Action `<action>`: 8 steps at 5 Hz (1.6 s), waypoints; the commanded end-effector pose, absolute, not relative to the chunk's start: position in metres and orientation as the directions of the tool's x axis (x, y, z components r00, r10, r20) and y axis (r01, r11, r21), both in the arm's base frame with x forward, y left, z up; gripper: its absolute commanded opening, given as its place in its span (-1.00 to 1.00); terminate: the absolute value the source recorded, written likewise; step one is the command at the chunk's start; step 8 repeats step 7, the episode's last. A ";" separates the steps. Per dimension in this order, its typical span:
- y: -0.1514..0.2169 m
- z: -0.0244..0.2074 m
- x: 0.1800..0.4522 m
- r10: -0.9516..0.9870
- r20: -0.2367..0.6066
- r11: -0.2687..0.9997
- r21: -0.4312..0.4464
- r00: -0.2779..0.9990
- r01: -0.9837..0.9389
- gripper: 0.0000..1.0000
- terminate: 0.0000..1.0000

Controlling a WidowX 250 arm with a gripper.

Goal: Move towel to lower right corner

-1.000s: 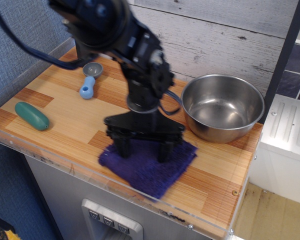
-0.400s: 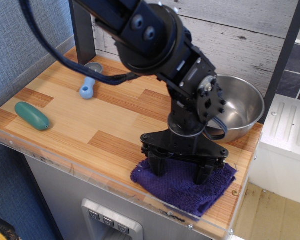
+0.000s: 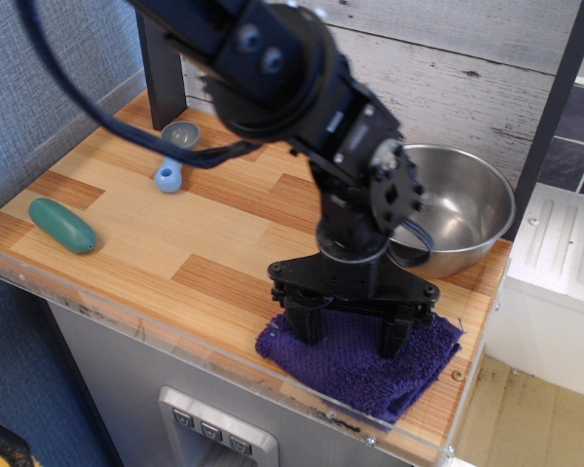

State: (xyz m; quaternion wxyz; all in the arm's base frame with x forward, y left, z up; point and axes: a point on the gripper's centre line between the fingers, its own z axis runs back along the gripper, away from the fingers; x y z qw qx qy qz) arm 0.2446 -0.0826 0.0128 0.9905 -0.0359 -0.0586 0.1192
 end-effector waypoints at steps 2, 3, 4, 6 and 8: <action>-0.084 0.070 0.265 0.274 0.164 0.954 -0.173 0.948 -0.246 1.00 -1.00; -0.085 0.086 0.264 0.274 0.198 0.953 -0.184 0.941 -0.239 1.00 -1.00; -0.083 0.096 0.261 0.295 0.224 0.943 -0.225 0.929 -0.245 1.00 -1.00; -0.083 0.096 0.261 0.295 0.224 0.943 -0.225 0.929 -0.245 1.00 -1.00; -0.083 0.096 0.261 0.295 0.224 0.943 -0.225 0.929 -0.245 1.00 1.00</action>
